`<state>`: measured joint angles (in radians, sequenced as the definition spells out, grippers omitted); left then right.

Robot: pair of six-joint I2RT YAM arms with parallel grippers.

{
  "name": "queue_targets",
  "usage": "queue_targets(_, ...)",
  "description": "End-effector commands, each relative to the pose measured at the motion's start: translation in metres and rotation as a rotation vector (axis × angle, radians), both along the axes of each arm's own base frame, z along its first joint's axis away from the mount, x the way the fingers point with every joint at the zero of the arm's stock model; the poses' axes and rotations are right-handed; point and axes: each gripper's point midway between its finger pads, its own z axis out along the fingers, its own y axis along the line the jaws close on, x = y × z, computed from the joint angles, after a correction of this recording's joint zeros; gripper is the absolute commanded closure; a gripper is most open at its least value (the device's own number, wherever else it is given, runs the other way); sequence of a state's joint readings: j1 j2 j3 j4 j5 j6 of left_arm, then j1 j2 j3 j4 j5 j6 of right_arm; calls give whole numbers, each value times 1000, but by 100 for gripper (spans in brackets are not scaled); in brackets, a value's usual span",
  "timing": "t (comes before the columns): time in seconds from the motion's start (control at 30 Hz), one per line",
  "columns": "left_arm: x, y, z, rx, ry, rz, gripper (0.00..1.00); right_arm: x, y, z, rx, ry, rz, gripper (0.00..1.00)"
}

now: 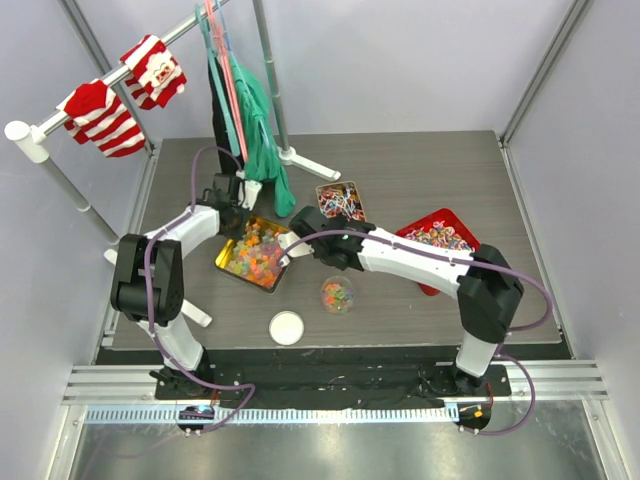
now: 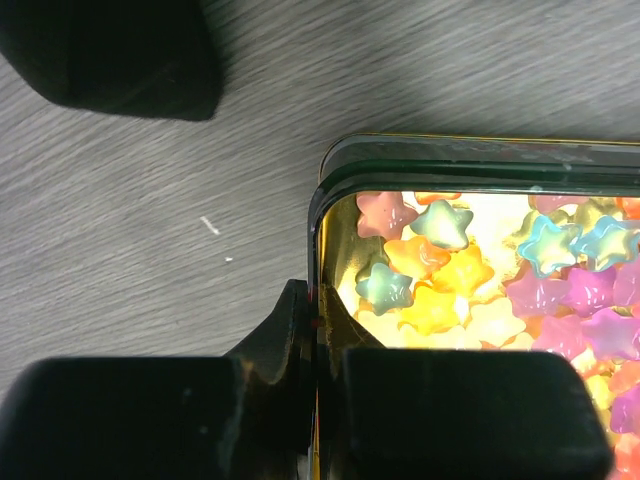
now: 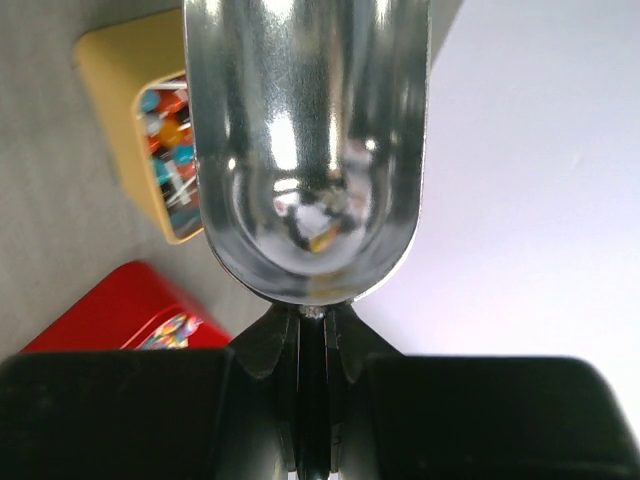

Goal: Pack the candies
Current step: Scoop the fake candies from the storage box.

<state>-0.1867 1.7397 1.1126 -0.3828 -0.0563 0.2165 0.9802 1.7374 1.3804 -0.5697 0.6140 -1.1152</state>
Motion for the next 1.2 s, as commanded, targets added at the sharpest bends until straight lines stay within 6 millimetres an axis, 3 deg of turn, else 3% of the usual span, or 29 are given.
queue_targets(0.0, 19, -5, 32, 56, -111, -28, 100, 31, 30, 42, 14, -192, 24, 99)
queue_targets(0.4, 17, -12, 34, 85, -122, -54, 100, 24, 76, 11, -222, -215, 202, 99)
queue_targets(0.67, 9, -15, 36, 60, -124, -69, 100, 29, 95, -15, -358, -218, 250, 99)
queue_targets(0.83, 7, -16, 40, 52, -135, -78, 100, 37, 104, -16, -380, -254, 253, 99)
queue_targets(1.0, 8, -17, 41, 47, -144, -82, 100, 32, 100, -19, -457, -232, 318, 99)
queue_targets(1.13, 8, -18, 44, 43, -152, -79, 100, 15, 86, -36, -529, -96, 393, 99)
queue_targets(1.17, 8, -17, 44, 45, -152, -80, 100, 12, 89, -32, -516, -78, 401, 99)
